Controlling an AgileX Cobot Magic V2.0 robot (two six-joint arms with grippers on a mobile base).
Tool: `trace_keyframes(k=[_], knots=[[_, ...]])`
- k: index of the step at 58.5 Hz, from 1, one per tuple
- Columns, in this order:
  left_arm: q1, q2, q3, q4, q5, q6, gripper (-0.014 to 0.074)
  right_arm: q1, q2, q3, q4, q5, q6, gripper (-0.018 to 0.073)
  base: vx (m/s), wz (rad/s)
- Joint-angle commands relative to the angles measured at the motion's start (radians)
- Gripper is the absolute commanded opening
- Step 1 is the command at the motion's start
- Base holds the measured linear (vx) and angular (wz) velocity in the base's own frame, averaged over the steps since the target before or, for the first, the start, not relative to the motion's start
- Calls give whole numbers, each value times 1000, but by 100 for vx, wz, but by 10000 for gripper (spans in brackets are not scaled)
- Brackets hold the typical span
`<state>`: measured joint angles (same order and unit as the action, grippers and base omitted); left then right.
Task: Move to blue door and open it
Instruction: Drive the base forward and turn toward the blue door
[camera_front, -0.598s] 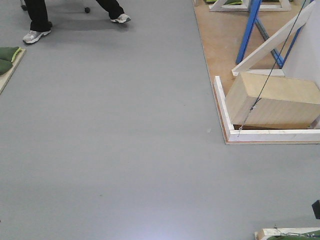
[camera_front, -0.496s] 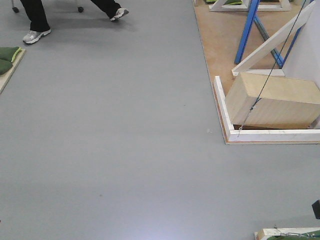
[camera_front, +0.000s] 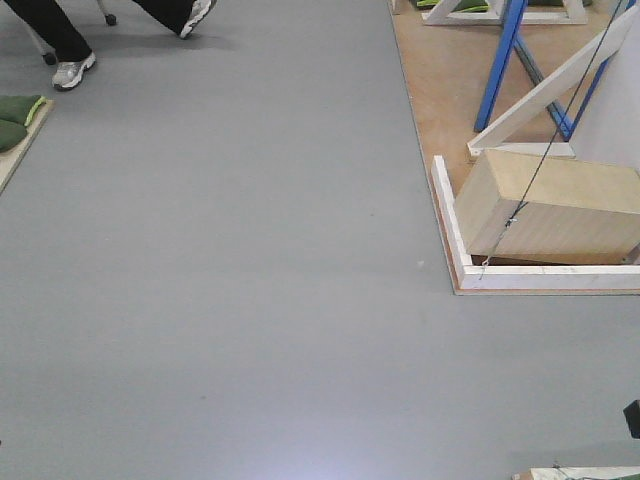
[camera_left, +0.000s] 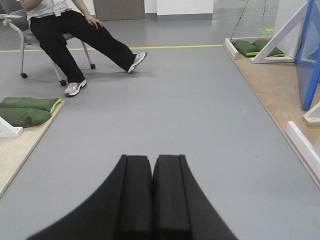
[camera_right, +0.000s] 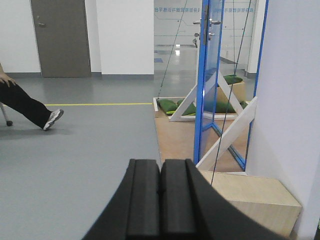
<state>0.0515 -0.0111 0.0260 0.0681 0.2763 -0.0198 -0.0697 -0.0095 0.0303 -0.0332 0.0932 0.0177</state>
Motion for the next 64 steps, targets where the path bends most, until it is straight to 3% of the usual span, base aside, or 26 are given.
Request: trace_keyframes(k=[1, 35, 64], knots=[[-1, -13, -26, -3, -85, -7, 73, -5, -8, 2, -8, -84, -1, 12, 9, 2], [-1, -13, -26, -3, -85, -7, 73, -5, -8, 2, -8, -84, -1, 12, 20, -2], [-1, -13, -26, -3, -85, -7, 73, -5, -8, 2, -8, -84, -1, 12, 41, 9]])
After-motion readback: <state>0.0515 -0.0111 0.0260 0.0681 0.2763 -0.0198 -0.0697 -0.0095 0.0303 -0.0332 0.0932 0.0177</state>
